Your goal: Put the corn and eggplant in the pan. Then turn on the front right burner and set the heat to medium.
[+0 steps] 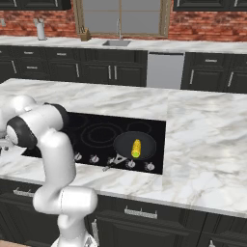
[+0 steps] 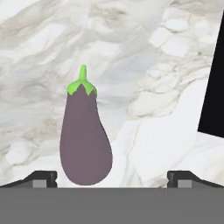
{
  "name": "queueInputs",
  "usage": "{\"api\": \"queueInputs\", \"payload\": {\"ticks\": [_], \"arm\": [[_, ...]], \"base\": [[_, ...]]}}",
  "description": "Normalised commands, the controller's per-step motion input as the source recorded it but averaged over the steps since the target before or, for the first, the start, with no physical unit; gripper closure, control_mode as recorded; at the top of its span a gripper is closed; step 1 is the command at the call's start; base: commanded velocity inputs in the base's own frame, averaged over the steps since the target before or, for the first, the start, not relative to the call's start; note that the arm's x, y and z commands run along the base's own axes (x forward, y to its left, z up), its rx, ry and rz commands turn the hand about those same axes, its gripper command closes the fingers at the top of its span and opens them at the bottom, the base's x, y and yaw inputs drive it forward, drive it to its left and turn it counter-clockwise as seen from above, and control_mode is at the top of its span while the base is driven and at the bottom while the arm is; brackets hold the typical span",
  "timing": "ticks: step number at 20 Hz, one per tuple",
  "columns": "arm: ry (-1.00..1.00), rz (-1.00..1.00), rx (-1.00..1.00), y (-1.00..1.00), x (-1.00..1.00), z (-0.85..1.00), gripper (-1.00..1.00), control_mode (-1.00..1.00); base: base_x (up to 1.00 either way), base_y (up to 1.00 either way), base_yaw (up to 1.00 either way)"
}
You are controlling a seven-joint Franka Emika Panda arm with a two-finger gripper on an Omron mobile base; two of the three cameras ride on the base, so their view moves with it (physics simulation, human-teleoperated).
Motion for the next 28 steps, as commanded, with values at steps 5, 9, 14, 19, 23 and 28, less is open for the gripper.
{"api": "queueInputs", "payload": {"ticks": [5, 9, 14, 19, 23, 28], "arm": [[0.0, 0.0, 0.0, 0.34, 0.0, 0.0, -1.0, -1.0], [0.0, 0.0, 0.0, 0.03, 0.09, -0.03, -1.0, -1.0], [0.0, 0.0, 0.0, 0.0, 0.0, -0.23, -1.0, -1.0], [0.0, 0.0, 0.0, -0.02, 0.0, -0.48, -1.0, -1.0], [0.0, 0.0, 0.0, -0.03, 0.0, -0.34, -1.0, -1.0], [0.0, 0.0, 0.0, 0.0, 0.0, -0.07, 1.0, -1.0]], "base": [[0.0, 0.0, 0.0], [0.0, 0.0, 0.0], [0.0, 0.0, 0.0], [0.0, 0.0, 0.0], [0.0, 0.0, 0.0], [0.0, 0.0, 0.0]]}}
